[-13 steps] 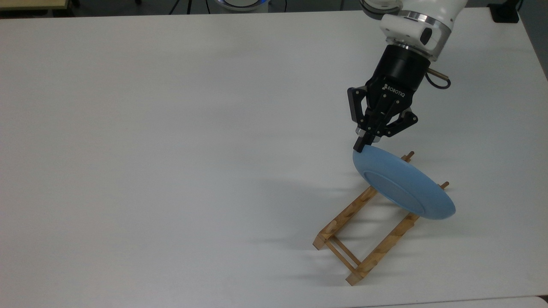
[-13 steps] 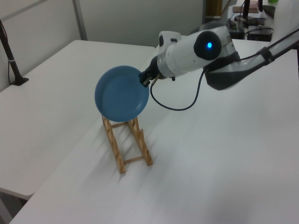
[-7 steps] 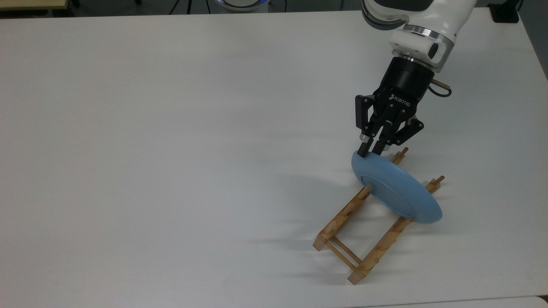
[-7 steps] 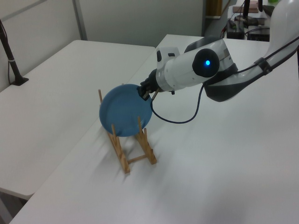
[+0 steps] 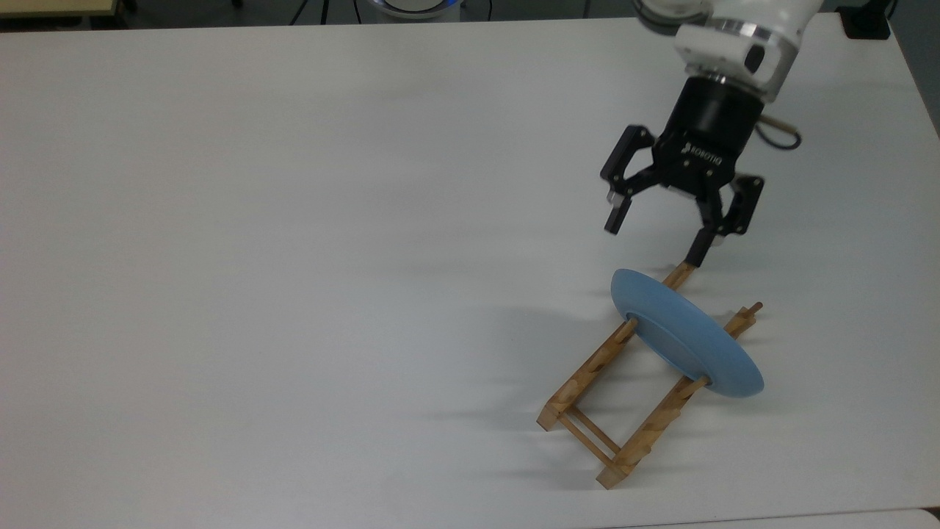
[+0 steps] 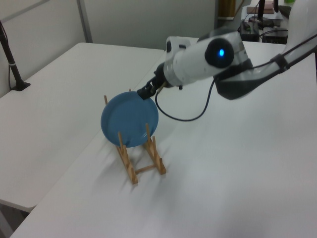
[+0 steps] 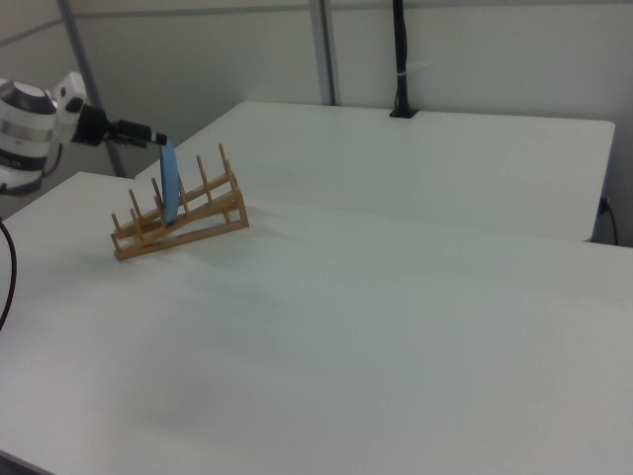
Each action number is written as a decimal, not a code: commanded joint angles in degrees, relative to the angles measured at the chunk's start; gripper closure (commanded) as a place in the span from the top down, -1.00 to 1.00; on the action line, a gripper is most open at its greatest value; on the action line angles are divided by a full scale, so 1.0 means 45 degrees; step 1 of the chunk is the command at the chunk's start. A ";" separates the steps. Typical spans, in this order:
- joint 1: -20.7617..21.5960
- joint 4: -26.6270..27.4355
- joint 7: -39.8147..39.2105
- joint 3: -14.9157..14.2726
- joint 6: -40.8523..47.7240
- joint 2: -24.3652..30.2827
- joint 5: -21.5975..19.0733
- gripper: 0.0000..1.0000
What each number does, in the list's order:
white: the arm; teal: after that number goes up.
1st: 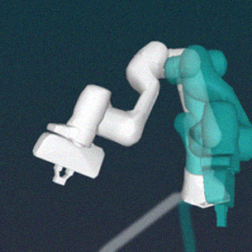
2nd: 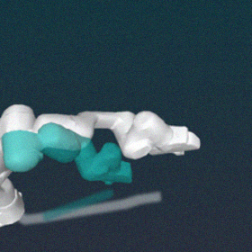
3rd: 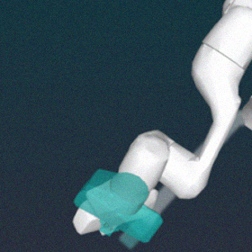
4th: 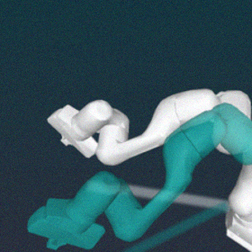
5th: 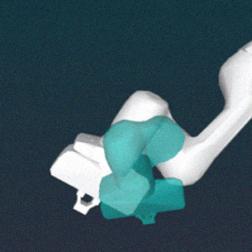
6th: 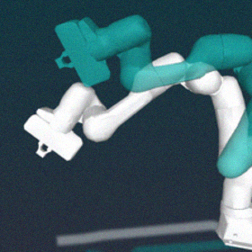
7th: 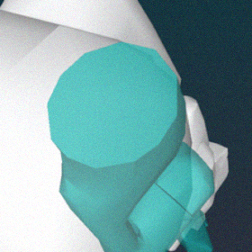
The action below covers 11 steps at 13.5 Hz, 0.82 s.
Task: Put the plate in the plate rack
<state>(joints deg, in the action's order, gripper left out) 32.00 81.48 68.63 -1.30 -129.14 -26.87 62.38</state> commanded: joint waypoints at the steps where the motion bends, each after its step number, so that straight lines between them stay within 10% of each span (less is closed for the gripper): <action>1: 0.0057 0.0232 -0.1101 -0.0141 0.0085 0.1376 -0.2738 1.00; 7: -0.2185 0.0836 -0.9846 -0.0161 0.4023 0.3740 -1.0765 1.00; 11: -0.4100 0.1343 -1.2921 -0.0180 0.6447 0.4776 -1.3175 1.00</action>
<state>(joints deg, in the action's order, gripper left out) 18.78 82.12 19.16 -2.31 -105.94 -10.98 9.87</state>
